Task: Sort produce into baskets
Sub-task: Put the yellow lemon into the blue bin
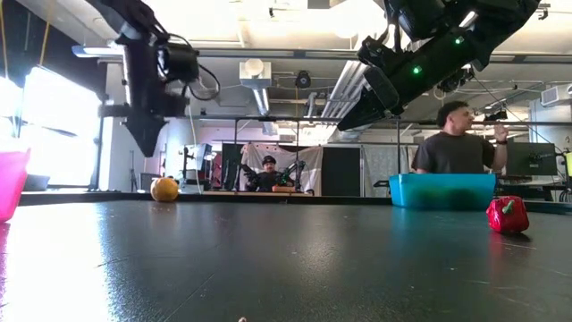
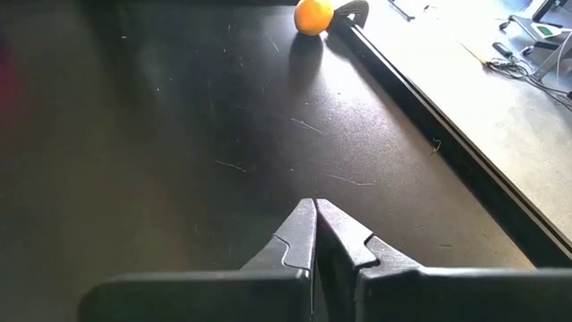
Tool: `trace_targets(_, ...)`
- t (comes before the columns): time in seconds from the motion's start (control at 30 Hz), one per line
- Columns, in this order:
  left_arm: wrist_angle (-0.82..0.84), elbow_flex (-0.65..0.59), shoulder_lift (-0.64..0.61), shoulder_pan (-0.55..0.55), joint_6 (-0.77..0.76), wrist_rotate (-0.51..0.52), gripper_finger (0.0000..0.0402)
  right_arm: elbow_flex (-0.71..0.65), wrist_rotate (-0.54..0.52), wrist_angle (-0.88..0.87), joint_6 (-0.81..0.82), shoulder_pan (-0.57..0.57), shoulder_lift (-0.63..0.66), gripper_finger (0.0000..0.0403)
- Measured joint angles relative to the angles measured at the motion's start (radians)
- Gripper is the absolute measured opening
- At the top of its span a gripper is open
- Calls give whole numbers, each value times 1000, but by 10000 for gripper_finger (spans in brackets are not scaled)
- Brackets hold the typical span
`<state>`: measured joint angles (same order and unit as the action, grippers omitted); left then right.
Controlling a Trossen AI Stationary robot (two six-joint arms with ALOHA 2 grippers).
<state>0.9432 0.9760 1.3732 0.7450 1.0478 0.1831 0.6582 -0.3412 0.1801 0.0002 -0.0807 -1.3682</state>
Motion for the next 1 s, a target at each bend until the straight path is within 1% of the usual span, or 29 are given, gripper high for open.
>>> trace_targets(0.13, -28, 0, 68, -45, 60, 217, 13, 0, 0, -7, -2, 0, 0, 0)
trace_targets(0.2, -27, 0, 87, -67, 82, 272, 26, 0, 0, -7, -7, 0, 0, 0)
trace_targets(0.3, -49, 0, 105, -93, 113, 285, 58, 0, 0, -7, -8, 0, 0, 0)
trace_targets(0.47, -236, 0, 124, -103, 119, 299, 134, 0, 13, -7, -8, 0, 0, 0)
trace_targets(0.53, -276, 2, 137, -103, 146, 305, 166, 0, 20, -11, -8, 0, 0, 0)
trace_targets(0.6, -280, 2, 163, -102, 168, 339, 194, 0, 20, -15, -8, 0, 0, 0)
trace_targets(0.67, -270, 1, 198, -99, 187, 396, 215, 0, 21, -16, -8, 0, 0, 0)
trace_targets(0.8, -280, 1, 270, -88, 223, 454, 236, 0, 21, -18, -8, 0, 0, 0)
trace_targets(0.93, -306, 1, 333, -76, 256, 503, 239, 0, 22, -19, -8, 0, 0, 0)
trace_targets(1.0, -330, 1, 357, -69, 265, 510, 239, 0, 22, -19, -9, 0, 0, 0)
